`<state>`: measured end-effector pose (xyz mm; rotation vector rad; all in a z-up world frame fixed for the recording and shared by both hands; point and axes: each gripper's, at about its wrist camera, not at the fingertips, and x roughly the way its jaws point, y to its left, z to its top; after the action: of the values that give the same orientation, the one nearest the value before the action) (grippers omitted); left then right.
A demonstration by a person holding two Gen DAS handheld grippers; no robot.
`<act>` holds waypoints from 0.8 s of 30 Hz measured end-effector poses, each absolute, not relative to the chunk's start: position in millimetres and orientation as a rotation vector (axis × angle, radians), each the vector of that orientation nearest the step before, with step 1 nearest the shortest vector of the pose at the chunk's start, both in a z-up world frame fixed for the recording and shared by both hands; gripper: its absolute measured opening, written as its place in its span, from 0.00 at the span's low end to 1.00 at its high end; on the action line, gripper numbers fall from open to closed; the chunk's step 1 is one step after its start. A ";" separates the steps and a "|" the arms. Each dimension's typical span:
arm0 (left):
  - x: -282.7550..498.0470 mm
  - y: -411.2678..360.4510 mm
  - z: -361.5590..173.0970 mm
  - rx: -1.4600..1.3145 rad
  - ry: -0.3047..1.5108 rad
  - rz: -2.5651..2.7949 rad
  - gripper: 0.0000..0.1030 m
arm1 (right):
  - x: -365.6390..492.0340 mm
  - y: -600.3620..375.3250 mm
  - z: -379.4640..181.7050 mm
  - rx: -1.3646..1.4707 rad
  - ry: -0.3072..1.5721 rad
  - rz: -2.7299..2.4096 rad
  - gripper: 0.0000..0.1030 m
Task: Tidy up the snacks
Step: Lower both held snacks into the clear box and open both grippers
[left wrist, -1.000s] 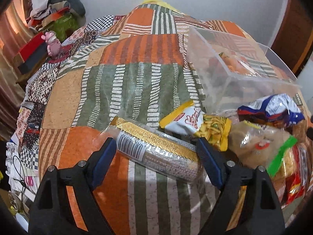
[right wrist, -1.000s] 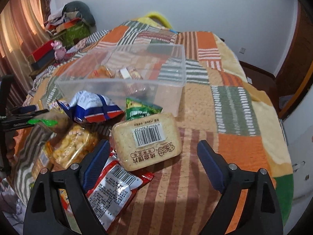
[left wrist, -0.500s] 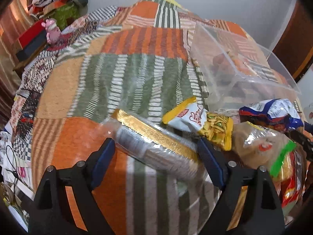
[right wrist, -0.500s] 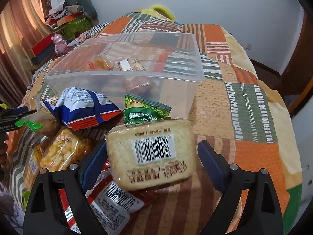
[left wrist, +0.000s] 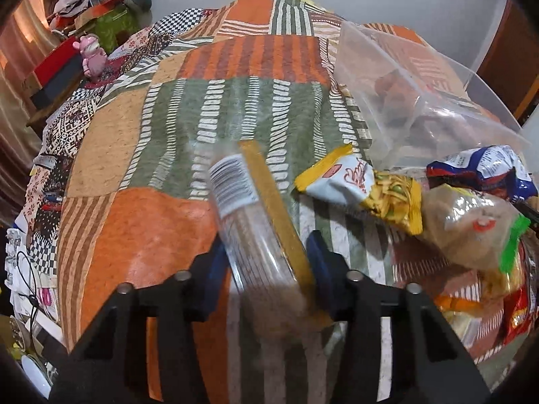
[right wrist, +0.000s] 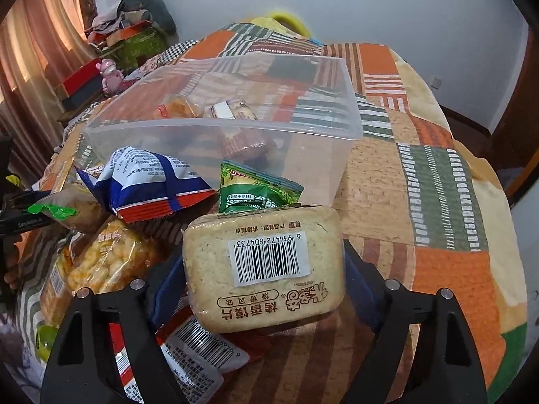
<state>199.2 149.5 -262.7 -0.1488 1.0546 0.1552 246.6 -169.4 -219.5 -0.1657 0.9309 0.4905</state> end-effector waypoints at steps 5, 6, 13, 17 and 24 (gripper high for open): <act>192.5 150.9 -252.9 -0.120 1.035 0.171 0.36 | 240.9 -174.1 -213.3 -0.138 0.922 0.498 0.77; 191.3 151.8 -249.8 -0.127 1.030 0.170 0.35 | 238.1 -175.9 -209.6 -0.134 0.912 0.501 0.76; 185.6 147.9 -217.5 -0.140 0.962 0.150 0.34 | 234.1 -184.2 -184.5 -0.113 0.845 0.493 0.76; 186.4 144.7 -193.3 -0.143 0.911 0.134 0.34 | 236.2 -185.9 -168.9 -0.099 0.802 0.487 0.76; 202.4 125.7 -152.3 -0.127 0.815 0.078 0.34 | 247.8 -183.5 -145.9 -0.084 0.732 0.474 0.76</act>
<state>202.4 125.7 -152.3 -0.1267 0.8147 0.0777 247.8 -183.5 -145.9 -0.0843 0.7320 0.4736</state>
